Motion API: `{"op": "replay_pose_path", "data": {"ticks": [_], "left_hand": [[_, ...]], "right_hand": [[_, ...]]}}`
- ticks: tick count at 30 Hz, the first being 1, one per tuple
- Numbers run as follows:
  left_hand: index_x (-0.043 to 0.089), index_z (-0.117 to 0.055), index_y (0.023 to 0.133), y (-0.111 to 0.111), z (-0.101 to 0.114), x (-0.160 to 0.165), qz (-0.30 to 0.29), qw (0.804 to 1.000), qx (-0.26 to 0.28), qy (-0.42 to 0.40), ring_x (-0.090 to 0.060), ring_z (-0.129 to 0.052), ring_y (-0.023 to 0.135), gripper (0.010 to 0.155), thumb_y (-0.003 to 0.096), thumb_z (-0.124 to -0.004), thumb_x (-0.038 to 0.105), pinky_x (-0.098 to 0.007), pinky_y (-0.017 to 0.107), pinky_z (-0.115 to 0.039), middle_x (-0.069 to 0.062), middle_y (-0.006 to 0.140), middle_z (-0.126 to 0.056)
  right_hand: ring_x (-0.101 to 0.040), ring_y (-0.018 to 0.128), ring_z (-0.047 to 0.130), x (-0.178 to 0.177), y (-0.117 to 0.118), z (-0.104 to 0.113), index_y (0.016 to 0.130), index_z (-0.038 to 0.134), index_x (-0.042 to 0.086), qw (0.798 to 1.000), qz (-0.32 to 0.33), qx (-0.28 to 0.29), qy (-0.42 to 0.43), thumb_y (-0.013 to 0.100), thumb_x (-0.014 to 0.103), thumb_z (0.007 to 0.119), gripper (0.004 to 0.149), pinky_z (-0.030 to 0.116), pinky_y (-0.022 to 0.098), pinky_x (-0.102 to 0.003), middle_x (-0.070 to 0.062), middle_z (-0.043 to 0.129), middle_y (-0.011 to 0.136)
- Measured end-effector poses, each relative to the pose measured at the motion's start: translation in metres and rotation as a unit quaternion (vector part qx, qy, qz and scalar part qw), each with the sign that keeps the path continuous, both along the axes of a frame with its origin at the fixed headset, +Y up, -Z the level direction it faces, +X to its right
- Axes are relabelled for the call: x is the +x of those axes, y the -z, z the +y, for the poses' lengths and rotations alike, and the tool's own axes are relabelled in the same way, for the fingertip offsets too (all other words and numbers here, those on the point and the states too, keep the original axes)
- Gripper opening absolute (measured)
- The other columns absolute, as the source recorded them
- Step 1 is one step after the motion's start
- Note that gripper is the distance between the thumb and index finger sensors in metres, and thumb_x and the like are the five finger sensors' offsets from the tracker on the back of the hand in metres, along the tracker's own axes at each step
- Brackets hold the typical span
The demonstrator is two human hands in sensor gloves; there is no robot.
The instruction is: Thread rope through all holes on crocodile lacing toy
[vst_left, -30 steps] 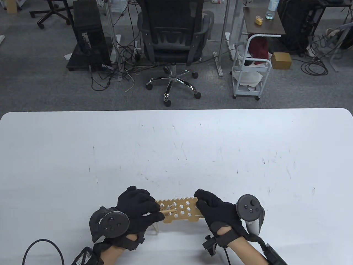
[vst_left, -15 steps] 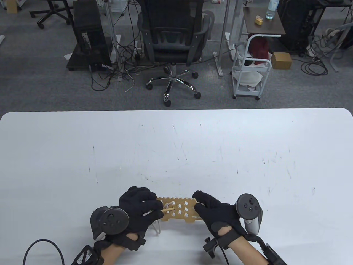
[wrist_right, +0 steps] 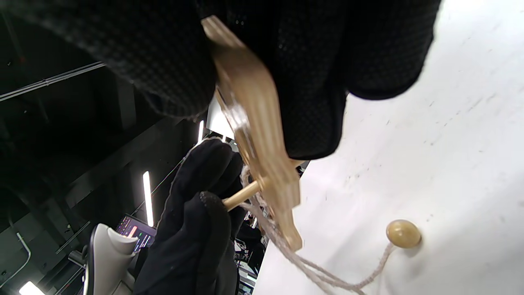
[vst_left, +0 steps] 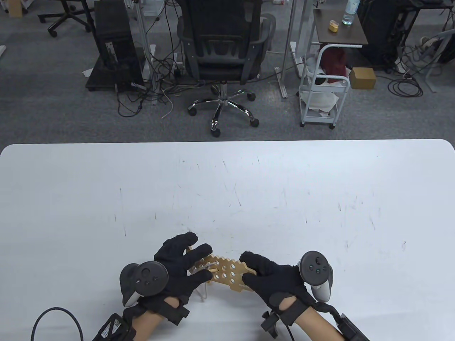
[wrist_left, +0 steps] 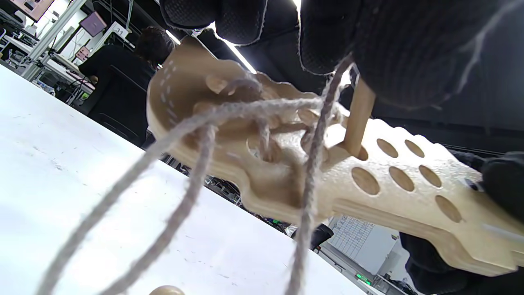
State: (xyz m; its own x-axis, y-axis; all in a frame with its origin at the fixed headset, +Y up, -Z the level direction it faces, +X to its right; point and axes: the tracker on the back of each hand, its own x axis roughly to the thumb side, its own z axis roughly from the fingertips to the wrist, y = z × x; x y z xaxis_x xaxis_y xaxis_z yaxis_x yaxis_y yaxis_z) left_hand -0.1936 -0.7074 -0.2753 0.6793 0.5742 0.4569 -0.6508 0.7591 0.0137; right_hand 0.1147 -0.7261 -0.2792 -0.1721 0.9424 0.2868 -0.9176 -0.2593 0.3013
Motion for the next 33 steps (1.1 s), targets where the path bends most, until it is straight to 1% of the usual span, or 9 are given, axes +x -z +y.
{"op": "replay_pose_path", "data": {"ticks": [8,11,12,14,17,21,24,29,33], "left_hand": [[0.052,-0.066,0.101,0.000,-0.002,0.005,-0.001,1.000,-0.002,0.021,-0.036,-0.038,0.110,0.073,0.0329,-0.091,0.060,-0.061,0.079,-0.030,-0.002,0.117,-0.043],[0.053,-0.067,0.099,-0.002,-0.002,0.008,-0.003,1.000,-0.001,0.026,-0.037,-0.038,0.109,0.070,0.0336,-0.091,0.057,-0.061,0.079,-0.030,-0.002,0.117,-0.044],[0.054,-0.068,0.099,-0.002,-0.002,0.009,-0.004,1.000,-0.001,0.026,-0.037,-0.040,0.109,0.070,0.0336,-0.092,0.056,-0.061,0.079,-0.030,-0.002,0.117,-0.045],[0.054,-0.067,0.099,-0.004,-0.001,0.011,-0.002,1.000,0.001,0.030,-0.037,-0.038,0.109,0.069,0.0338,-0.092,0.055,-0.061,0.079,-0.030,-0.002,0.117,-0.045],[0.054,-0.067,0.099,-0.005,-0.001,0.010,0.003,1.000,0.007,0.029,-0.036,-0.038,0.109,0.070,0.0335,-0.092,0.056,-0.061,0.079,-0.029,-0.002,0.117,-0.044],[0.053,-0.067,0.100,-0.005,0.001,0.008,0.009,0.999,0.031,0.039,-0.037,-0.038,0.109,0.073,0.0319,-0.092,0.061,-0.061,0.079,-0.030,-0.002,0.117,-0.045],[0.053,-0.067,0.099,-0.006,0.002,0.008,0.013,0.998,0.050,0.043,-0.036,-0.038,0.109,0.072,0.0325,-0.092,0.061,-0.060,0.079,-0.030,-0.002,0.116,-0.046],[0.053,-0.066,0.100,-0.003,0.003,0.000,0.024,0.998,0.045,0.021,-0.036,-0.039,0.108,0.071,0.0337,-0.091,0.061,-0.060,0.079,-0.031,-0.003,0.116,-0.046],[0.052,-0.067,0.099,0.000,0.004,-0.010,0.040,0.998,0.041,-0.005,-0.036,-0.042,0.107,0.067,0.0359,-0.088,0.061,-0.059,0.079,-0.032,-0.003,0.115,-0.048]], "right_hand": [[-0.034,0.059,0.105,-0.007,-0.003,0.001,0.090,0.073,0.003,1.000,0.020,0.013,-0.009,0.039,0.025,0.096,0.060,0.083,0.044,-0.047,-0.016,0.096,0.078],[-0.034,0.059,0.105,-0.008,-0.004,0.001,0.090,0.074,0.003,0.999,0.025,0.016,-0.010,0.039,0.025,0.095,0.059,0.083,0.044,-0.047,-0.016,0.096,0.078],[-0.034,0.059,0.105,-0.009,-0.004,0.001,0.090,0.074,0.003,0.999,0.030,0.017,-0.009,0.039,0.025,0.096,0.059,0.083,0.044,-0.046,-0.016,0.096,0.078],[-0.034,0.059,0.104,-0.010,-0.004,0.001,0.090,0.074,0.004,0.999,0.039,0.020,-0.004,0.039,0.025,0.096,0.060,0.083,0.044,-0.046,-0.016,0.096,0.078],[-0.034,0.060,0.104,-0.010,-0.003,0.001,0.090,0.074,0.004,0.999,0.042,0.021,-0.002,0.039,0.025,0.096,0.059,0.083,0.045,-0.046,-0.015,0.096,0.078],[-0.032,0.059,0.105,-0.007,-0.003,0.000,0.089,0.075,0.004,1.000,0.013,0.017,-0.008,0.040,0.024,0.095,0.056,0.084,0.044,-0.045,-0.014,0.098,0.077],[-0.032,0.058,0.106,-0.004,-0.002,0.001,0.088,0.076,0.004,1.000,-0.004,0.016,-0.015,0.040,0.024,0.094,0.055,0.084,0.043,-0.045,-0.014,0.098,0.076],[-0.031,0.057,0.106,0.001,-0.002,0.001,0.088,0.076,0.004,1.000,-0.022,0.009,-0.009,0.041,0.024,0.094,0.055,0.085,0.043,-0.044,-0.014,0.099,0.076],[-0.030,0.056,0.107,0.006,0.000,0.000,0.088,0.076,0.004,0.999,-0.038,-0.003,0.003,0.041,0.025,0.093,0.054,0.085,0.043,-0.044,-0.014,0.099,0.075]]}}
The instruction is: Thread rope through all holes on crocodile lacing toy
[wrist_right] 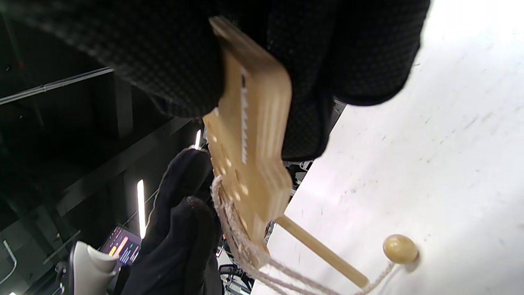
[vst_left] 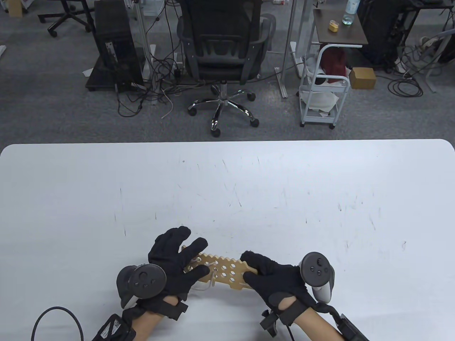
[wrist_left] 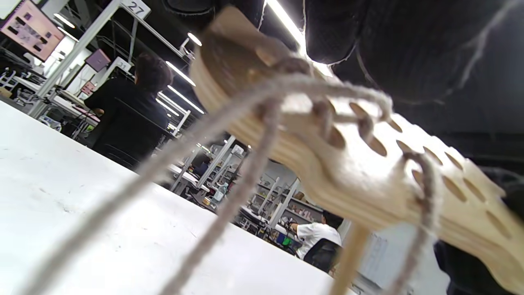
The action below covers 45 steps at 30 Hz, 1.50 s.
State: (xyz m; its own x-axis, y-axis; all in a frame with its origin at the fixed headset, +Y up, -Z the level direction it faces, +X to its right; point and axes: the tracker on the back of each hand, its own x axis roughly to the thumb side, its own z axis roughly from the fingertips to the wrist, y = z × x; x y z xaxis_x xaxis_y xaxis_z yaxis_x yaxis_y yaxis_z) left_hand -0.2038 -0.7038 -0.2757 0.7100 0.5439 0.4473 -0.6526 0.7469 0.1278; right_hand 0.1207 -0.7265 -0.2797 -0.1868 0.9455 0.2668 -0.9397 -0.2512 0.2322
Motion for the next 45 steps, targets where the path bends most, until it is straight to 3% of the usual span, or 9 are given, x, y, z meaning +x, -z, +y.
{"op": "replay_pose_path", "data": {"ticks": [10,22,27,32,39,45], "left_hand": [[0.051,-0.066,0.100,0.013,-0.007,-0.030,0.047,0.991,-0.050,-0.114,-0.036,-0.047,0.105,0.055,0.0455,-0.072,0.052,-0.058,0.078,-0.036,-0.004,0.113,-0.053],[0.047,-0.073,0.098,0.030,-0.033,-0.040,0.055,0.966,-0.174,-0.182,-0.037,-0.063,0.099,0.055,0.0437,-0.080,0.048,-0.060,0.076,-0.040,-0.005,0.105,-0.071],[0.047,-0.081,0.093,0.034,-0.038,-0.029,0.015,0.968,-0.204,-0.143,-0.035,-0.072,0.094,0.052,0.0416,-0.085,0.049,-0.060,0.076,-0.042,-0.001,0.091,-0.085],[0.048,-0.081,0.092,0.032,-0.042,-0.013,-0.051,0.964,-0.236,-0.112,-0.034,-0.071,0.095,0.052,0.0401,-0.088,0.051,-0.061,0.076,-0.041,0.002,0.087,-0.086],[0.050,-0.080,0.092,0.029,-0.047,0.007,-0.157,0.939,-0.288,-0.103,-0.034,-0.066,0.097,0.055,0.0380,-0.090,0.051,-0.061,0.077,-0.039,0.001,0.088,-0.082],[0.051,-0.076,0.095,0.023,-0.049,0.019,-0.210,0.919,-0.311,-0.120,-0.034,-0.063,0.099,0.059,0.0373,-0.092,0.050,-0.061,0.078,-0.037,0.002,0.091,-0.079]], "right_hand": [[-0.030,0.056,0.107,0.015,0.004,0.001,0.089,0.077,0.006,0.997,-0.031,-0.030,0.056,0.042,0.026,0.091,0.053,0.085,0.043,-0.044,-0.013,0.099,0.075],[-0.031,0.058,0.104,0.016,0.004,0.002,0.091,0.074,0.008,0.994,-0.011,-0.057,0.096,0.043,0.023,0.087,0.051,0.080,0.046,-0.048,-0.013,0.096,0.077],[-0.030,0.058,0.104,0.014,0.004,0.001,0.091,0.074,0.008,0.991,-0.001,-0.070,0.113,0.043,0.023,0.087,0.052,0.080,0.046,-0.048,-0.013,0.096,0.077],[-0.030,0.058,0.104,0.011,0.003,0.002,0.091,0.074,0.008,0.989,0.015,-0.076,0.122,0.043,0.024,0.087,0.051,0.080,0.046,-0.048,-0.013,0.096,0.077],[-0.030,0.058,0.104,0.006,0.002,0.001,0.091,0.074,0.009,0.987,0.034,-0.082,0.131,0.043,0.024,0.087,0.052,0.080,0.046,-0.047,-0.012,0.096,0.077],[-0.030,0.058,0.104,0.001,0.000,-0.001,0.091,0.074,0.008,0.985,0.049,-0.093,0.136,0.044,0.024,0.087,0.051,0.080,0.046,-0.047,-0.012,0.096,0.077]]}}
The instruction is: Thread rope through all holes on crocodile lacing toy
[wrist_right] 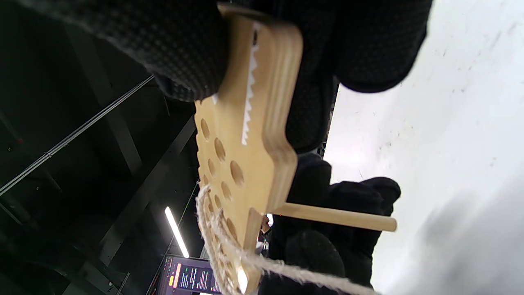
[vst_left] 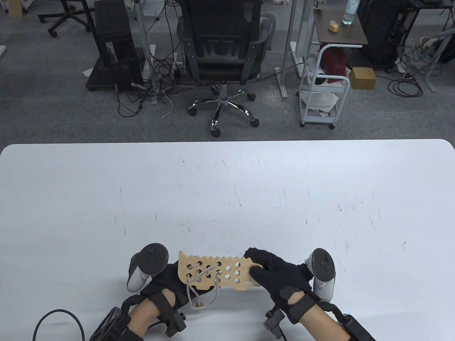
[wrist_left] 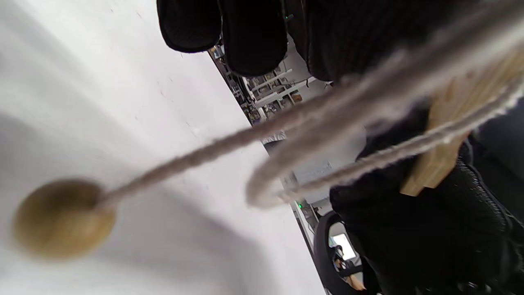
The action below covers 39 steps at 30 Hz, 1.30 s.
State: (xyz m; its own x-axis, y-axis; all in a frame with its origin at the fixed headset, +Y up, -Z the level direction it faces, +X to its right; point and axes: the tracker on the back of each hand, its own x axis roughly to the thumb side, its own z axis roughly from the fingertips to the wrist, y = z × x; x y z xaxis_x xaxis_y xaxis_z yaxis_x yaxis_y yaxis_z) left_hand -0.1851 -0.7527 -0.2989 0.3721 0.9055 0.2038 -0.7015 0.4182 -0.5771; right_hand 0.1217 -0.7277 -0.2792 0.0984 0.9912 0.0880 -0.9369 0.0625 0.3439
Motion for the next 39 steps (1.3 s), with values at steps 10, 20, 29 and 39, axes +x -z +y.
{"op": "replay_pose_path", "data": {"ticks": [10,20,29,39], "left_hand": [[0.049,-0.087,0.084,-0.006,0.002,0.009,-0.025,0.998,-0.017,-0.045,-0.034,-0.065,0.098,0.047,0.0376,-0.092,0.049,-0.061,0.078,-0.039,0.002,0.090,-0.080],[0.043,-0.090,0.085,-0.003,0.004,-0.001,0.025,0.998,0.003,-0.065,-0.032,-0.074,0.093,0.046,0.0388,-0.090,0.047,-0.061,0.077,-0.044,0.003,0.084,-0.087],[0.043,-0.089,0.085,0.001,0.006,-0.016,0.082,0.994,0.015,-0.078,-0.031,-0.079,0.091,0.046,0.0392,-0.089,0.047,-0.060,0.076,-0.048,0.004,0.083,-0.090],[0.041,-0.089,0.085,0.005,0.010,-0.034,0.136,0.986,0.025,-0.096,-0.031,-0.081,0.089,0.046,0.0397,-0.088,0.046,-0.060,0.076,-0.049,0.004,0.082,-0.091]], "right_hand": [[-0.030,0.058,0.104,-0.007,-0.002,-0.003,0.091,0.074,0.008,1.000,0.016,-0.009,0.001,0.044,0.024,0.087,0.051,0.081,0.046,-0.047,-0.012,0.096,0.077],[-0.030,0.059,0.104,-0.003,-0.001,-0.003,0.091,0.074,0.009,1.000,0.004,-0.008,0.004,0.044,0.024,0.087,0.051,0.081,0.046,-0.047,-0.012,0.096,0.078],[-0.030,0.059,0.104,0.005,0.003,-0.003,0.091,0.074,0.009,1.000,-0.014,-0.010,0.005,0.044,0.025,0.086,0.051,0.081,0.046,-0.047,-0.012,0.096,0.078],[-0.029,0.059,0.104,0.014,0.009,-0.004,0.091,0.073,0.009,0.999,-0.034,-0.014,0.009,0.044,0.025,0.086,0.051,0.080,0.046,-0.047,-0.012,0.096,0.078]]}}
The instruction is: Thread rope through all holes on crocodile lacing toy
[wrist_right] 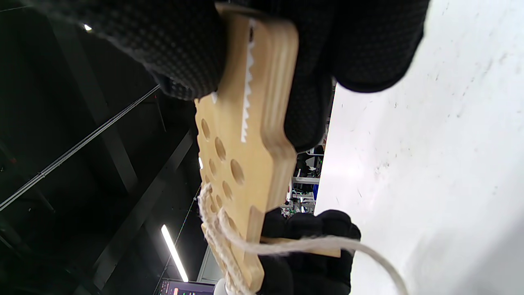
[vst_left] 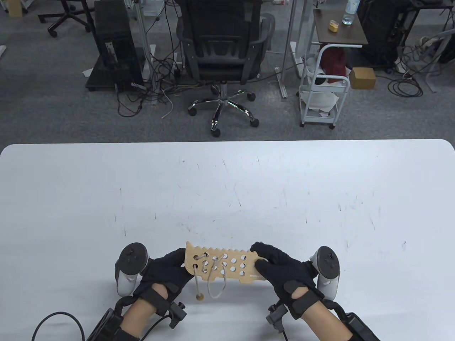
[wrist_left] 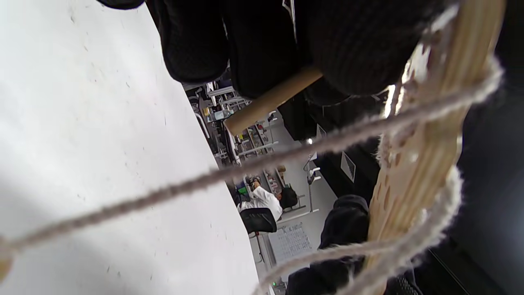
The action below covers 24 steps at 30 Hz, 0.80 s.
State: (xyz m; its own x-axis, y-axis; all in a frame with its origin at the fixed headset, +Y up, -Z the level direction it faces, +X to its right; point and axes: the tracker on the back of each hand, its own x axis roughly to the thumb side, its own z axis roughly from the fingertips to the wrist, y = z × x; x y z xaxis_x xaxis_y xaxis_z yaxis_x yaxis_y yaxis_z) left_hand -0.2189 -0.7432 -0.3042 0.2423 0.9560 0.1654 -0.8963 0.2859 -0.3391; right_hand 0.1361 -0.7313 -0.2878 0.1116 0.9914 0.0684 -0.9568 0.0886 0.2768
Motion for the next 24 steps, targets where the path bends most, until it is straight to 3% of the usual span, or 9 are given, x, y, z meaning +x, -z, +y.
{"op": "replay_pose_path", "data": {"ticks": [24], "left_hand": [[0.042,-0.085,0.087,0.004,0.013,-0.041,0.095,0.993,0.026,-0.066,-0.030,-0.081,0.089,0.046,0.0407,-0.084,0.046,-0.060,0.076,-0.049,0.004,0.084,-0.089]], "right_hand": [[-0.029,0.059,0.104,0.021,0.015,-0.005,0.091,0.073,0.009,0.999,-0.045,-0.014,0.002,0.045,0.025,0.086,0.051,0.080,0.046,-0.047,-0.012,0.096,0.078]]}}
